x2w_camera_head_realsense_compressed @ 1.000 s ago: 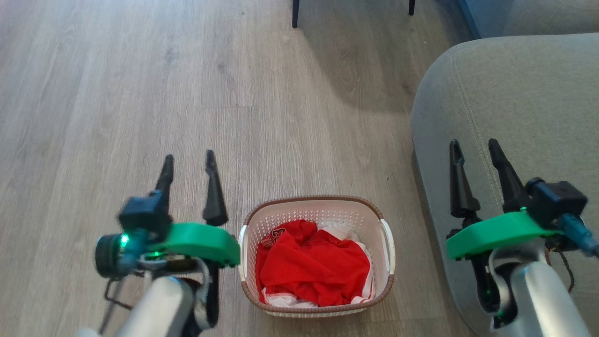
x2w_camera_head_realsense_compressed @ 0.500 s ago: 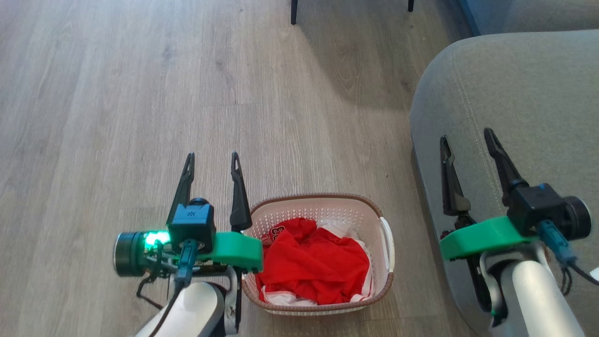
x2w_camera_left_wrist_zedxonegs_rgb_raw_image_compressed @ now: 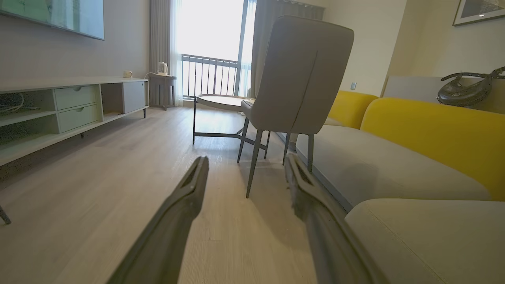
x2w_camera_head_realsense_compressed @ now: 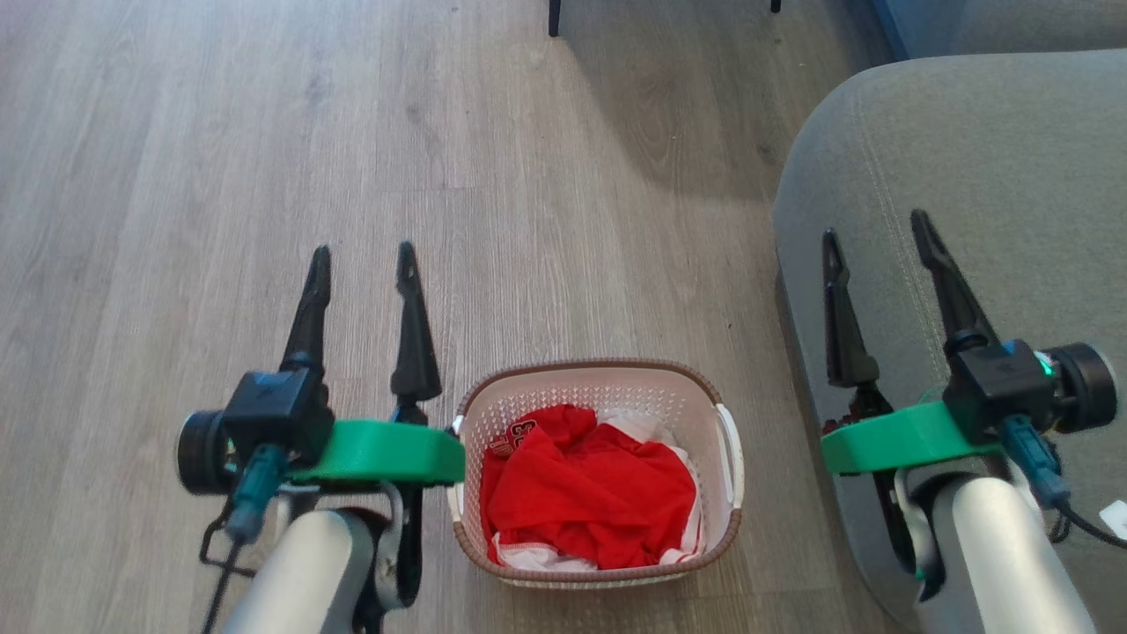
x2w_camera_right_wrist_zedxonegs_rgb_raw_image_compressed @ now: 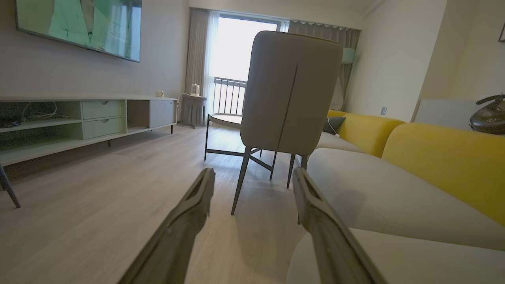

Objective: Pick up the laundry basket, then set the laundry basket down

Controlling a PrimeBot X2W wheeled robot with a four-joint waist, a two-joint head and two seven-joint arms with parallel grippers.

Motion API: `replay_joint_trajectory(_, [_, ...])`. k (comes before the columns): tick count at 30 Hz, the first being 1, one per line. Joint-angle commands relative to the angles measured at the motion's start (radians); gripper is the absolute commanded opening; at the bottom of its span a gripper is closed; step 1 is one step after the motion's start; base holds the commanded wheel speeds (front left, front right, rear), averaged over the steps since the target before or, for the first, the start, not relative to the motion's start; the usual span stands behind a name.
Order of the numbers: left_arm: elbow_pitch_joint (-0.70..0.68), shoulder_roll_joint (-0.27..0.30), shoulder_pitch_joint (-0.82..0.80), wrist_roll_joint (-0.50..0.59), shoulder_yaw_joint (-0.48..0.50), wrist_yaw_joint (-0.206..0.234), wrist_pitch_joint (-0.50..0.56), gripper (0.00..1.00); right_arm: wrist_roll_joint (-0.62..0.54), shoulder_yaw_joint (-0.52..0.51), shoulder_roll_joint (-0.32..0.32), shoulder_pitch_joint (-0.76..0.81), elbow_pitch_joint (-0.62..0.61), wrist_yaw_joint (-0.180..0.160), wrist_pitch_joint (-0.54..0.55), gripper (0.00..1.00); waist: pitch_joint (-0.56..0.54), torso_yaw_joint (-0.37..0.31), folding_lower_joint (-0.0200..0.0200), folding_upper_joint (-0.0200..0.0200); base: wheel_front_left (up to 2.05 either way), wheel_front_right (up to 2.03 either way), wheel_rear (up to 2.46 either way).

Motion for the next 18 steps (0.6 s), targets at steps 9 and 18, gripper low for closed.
replay_joint_trajectory(9, [0.151,-0.074,0.033,0.076,0.196,-0.295,-0.038,1.0,0.0,0.031,0.01,-0.012,0.126,0.006,-0.034,1.0,-0.007,-0.004,0.0,0.0,0.0,0.0,0.0])
replay_joint_trajectory(18, [0.255,-0.075,0.04,0.031,0.199,-0.331,-0.038,1.0,0.019,0.035,0.012,-0.024,0.219,0.006,-0.034,1.0,-0.009,-0.011,0.0,0.0,0.0,0.0,0.0])
